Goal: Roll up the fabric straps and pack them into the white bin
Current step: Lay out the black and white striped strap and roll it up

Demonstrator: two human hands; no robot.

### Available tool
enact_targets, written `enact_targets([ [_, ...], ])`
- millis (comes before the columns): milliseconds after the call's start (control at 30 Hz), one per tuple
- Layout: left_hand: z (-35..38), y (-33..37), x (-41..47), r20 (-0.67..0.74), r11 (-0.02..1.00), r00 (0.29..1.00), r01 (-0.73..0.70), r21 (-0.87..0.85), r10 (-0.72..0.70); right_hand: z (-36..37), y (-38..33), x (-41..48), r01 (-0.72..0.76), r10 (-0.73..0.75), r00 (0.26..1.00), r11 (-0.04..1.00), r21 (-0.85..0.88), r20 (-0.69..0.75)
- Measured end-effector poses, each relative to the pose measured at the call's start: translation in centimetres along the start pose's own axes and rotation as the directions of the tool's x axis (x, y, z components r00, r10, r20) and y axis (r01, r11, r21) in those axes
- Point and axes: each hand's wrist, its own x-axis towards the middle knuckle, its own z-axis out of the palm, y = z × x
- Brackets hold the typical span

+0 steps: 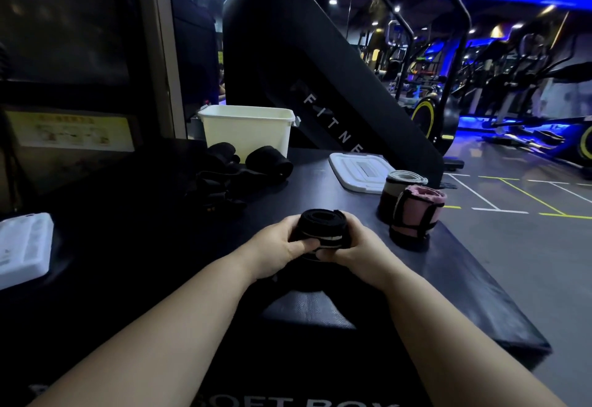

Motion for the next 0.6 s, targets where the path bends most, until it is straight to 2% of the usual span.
enact_targets([
  [133,-0.1,0.5,-0.2,0.077,0.999,0.997,-0.002,0.048,-0.001,-1.5,-0.5,-0.7,-0.007,0.011,0.995,0.999,-0.036,0.101],
  [233,1.3,1.2,0.0,0.099,0.996,0.995,-0.012,0.086,0.004,-3.1,0.1,-1.6,-0.009,0.017,0.995,0.997,-0.079,0.101],
  [433,6.1,2.8,1.7,0.109,0.963,0.992,-0.096,0.252,0.071,-6.8,2.2,-4.1,-0.024,0.019,0.999,0.990,-0.136,-0.032],
  [600,10.6,4.5,4.0,0.119,0.938,0.986,-0.146,0.315,0.114,-10.8,4.5,-5.4,-0.087,0.059,0.983,0.984,-0.155,-0.173],
])
